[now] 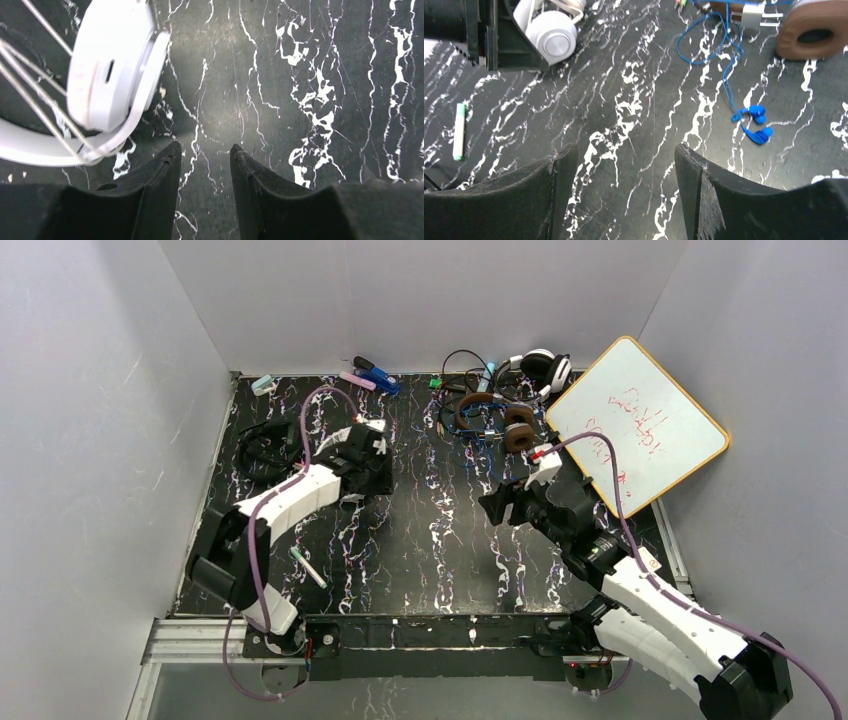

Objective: Wrap the headphones
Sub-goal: Place the headphones at the center of the board.

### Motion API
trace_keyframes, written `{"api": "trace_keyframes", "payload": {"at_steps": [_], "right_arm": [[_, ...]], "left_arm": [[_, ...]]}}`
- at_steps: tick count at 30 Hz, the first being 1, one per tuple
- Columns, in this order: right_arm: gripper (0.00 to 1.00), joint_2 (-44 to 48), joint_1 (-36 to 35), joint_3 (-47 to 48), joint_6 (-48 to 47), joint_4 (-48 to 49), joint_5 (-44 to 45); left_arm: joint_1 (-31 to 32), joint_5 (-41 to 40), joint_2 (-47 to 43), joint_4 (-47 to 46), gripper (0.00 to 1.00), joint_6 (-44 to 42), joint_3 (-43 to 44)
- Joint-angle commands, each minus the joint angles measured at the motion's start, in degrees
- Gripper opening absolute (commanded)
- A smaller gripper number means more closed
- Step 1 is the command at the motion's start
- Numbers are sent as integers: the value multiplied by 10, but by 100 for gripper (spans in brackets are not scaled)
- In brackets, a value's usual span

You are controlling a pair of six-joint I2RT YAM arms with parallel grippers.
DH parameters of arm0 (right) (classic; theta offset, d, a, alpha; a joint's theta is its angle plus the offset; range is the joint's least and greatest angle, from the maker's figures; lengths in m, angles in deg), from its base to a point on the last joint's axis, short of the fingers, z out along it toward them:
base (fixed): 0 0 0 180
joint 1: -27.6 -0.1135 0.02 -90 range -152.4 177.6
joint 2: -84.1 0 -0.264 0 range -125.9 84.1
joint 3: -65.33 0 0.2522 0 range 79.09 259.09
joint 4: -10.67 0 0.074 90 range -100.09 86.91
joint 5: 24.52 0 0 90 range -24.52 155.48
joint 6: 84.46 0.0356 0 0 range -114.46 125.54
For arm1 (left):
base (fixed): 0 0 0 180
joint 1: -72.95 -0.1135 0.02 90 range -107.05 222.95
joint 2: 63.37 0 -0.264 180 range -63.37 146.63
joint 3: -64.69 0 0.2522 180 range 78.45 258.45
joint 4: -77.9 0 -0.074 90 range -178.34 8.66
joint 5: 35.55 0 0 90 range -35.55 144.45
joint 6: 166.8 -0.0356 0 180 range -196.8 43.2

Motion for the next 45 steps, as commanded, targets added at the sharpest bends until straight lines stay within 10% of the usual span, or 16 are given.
{"api": "trace_keyframes", "payload": {"at_steps": [1, 14, 26, 45], "right_arm": [[78, 22, 1, -27, -2, 32, 7], [78, 22, 1, -30, -6, 43, -8], [76, -166, 0, -56, 60, 359, -92], [84, -442, -118, -50, -19, 662, 72]], "left_arm": [[26, -57, 43, -27, 38, -25, 44], [33, -137, 165, -21, 26, -40, 93], [-41, -156, 168, 7, 25, -34, 92], [-71, 40, 99, 8, 31, -46, 86]]}}
